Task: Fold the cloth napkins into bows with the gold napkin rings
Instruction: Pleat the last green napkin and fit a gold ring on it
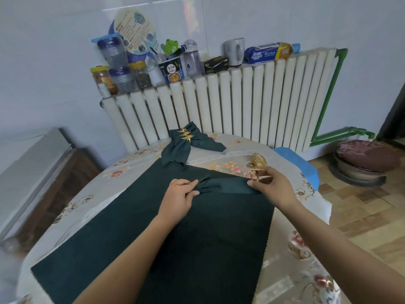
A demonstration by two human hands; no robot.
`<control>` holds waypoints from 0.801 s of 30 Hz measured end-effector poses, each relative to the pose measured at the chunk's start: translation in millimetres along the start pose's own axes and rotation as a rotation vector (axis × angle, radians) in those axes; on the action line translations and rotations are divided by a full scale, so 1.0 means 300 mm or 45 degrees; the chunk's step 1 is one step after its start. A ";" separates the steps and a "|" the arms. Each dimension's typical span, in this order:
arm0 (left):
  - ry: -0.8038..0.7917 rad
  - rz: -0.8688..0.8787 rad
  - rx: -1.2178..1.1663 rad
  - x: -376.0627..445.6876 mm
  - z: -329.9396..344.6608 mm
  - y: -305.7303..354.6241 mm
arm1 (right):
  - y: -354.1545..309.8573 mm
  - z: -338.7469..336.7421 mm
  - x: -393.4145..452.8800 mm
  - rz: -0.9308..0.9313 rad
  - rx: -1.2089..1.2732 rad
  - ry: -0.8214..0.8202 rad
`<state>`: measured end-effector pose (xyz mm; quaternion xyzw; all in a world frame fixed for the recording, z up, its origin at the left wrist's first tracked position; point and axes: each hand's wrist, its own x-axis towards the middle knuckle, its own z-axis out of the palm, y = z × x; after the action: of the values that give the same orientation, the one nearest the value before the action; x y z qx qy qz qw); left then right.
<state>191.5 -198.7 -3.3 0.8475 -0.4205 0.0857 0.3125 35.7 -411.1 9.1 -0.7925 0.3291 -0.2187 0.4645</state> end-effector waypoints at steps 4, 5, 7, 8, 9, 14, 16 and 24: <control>0.030 -0.084 -0.037 -0.088 -0.091 0.018 | -0.028 -0.021 -0.141 -0.012 0.154 -0.087; 0.036 -0.100 -0.040 -0.114 -0.112 0.026 | -0.033 -0.022 -0.177 -0.013 0.193 -0.102; 0.044 -0.115 -0.044 -0.153 -0.137 0.033 | -0.038 -0.020 -0.226 -0.024 0.259 -0.130; 0.051 -0.122 -0.047 -0.172 -0.148 0.037 | -0.043 -0.023 -0.250 -0.029 0.281 -0.137; 0.061 -0.130 -0.051 -0.177 -0.149 0.035 | -0.043 -0.020 -0.259 -0.030 0.307 -0.146; 0.091 -0.154 -0.074 -0.261 -0.202 0.059 | -0.060 -0.021 -0.348 -0.051 0.360 -0.211; 0.106 -0.157 -0.078 -0.283 -0.217 0.061 | -0.057 -0.021 -0.365 -0.052 0.411 -0.212; 0.114 -0.158 -0.095 -0.331 -0.249 0.072 | -0.066 0.002 -0.416 -0.028 0.579 -0.280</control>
<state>121.2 -98.1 25.1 0.8549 -0.3558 0.0882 0.3672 -43.6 -313.4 21.1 -0.6902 0.2103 -0.2044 0.6615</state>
